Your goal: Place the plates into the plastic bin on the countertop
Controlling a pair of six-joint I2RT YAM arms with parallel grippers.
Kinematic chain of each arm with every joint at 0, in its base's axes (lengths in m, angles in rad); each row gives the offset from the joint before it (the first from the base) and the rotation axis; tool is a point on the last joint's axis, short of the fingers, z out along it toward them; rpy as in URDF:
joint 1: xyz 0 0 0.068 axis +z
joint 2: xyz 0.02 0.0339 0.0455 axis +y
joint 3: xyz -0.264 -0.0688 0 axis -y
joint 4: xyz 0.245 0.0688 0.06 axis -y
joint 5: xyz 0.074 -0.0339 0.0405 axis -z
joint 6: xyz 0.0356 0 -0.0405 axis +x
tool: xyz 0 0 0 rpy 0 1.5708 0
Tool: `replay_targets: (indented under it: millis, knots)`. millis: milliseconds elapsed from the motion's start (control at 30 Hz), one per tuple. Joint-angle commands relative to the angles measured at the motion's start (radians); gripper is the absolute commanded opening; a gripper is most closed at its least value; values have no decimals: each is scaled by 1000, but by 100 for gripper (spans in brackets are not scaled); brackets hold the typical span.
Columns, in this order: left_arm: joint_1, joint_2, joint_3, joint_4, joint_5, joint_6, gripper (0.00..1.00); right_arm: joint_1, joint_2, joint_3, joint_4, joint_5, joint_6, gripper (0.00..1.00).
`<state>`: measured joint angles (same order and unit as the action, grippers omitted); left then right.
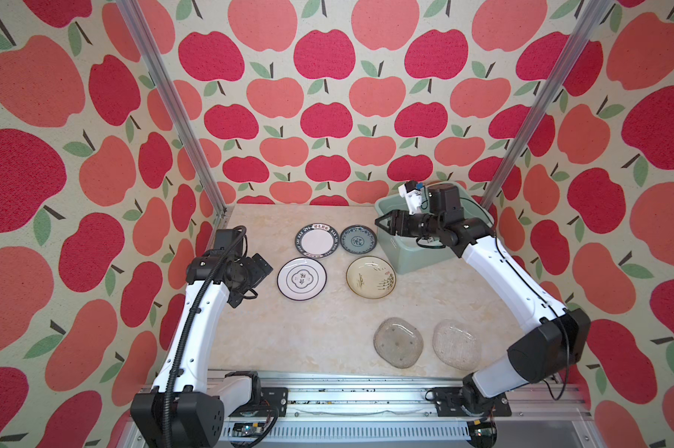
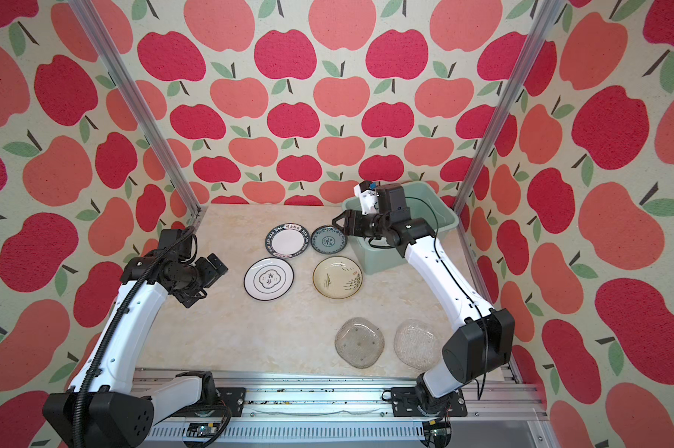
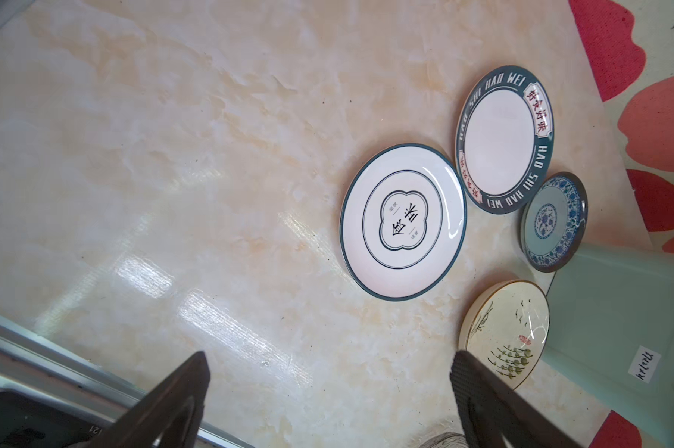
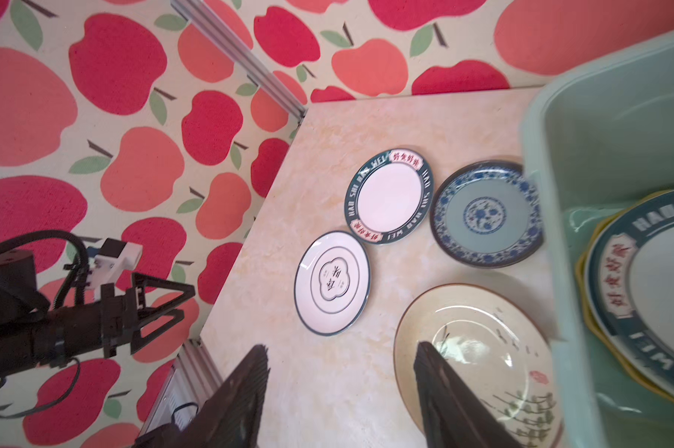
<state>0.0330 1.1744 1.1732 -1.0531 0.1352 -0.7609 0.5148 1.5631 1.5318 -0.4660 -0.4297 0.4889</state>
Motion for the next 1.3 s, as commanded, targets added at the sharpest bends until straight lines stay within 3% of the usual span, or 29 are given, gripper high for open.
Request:
replay_targets:
  millis: [0,167,467,933,1267]
  knots:
    - [33,3,-68,128,126,49,99,119,87,-11,26,3,52,64]
    - [47,11,-196,335,160,67,99,227,334,170,-180,9,0,66]
    - [101,194,-238,494,227,77,99,266,640,372,-215,-7,113,67]
    - [116,435,-191,641,360,123,99,272,829,445,-119,-22,198,66]
    - [102,523,-167,675,443,139,99,266,862,382,34,-142,249,61]
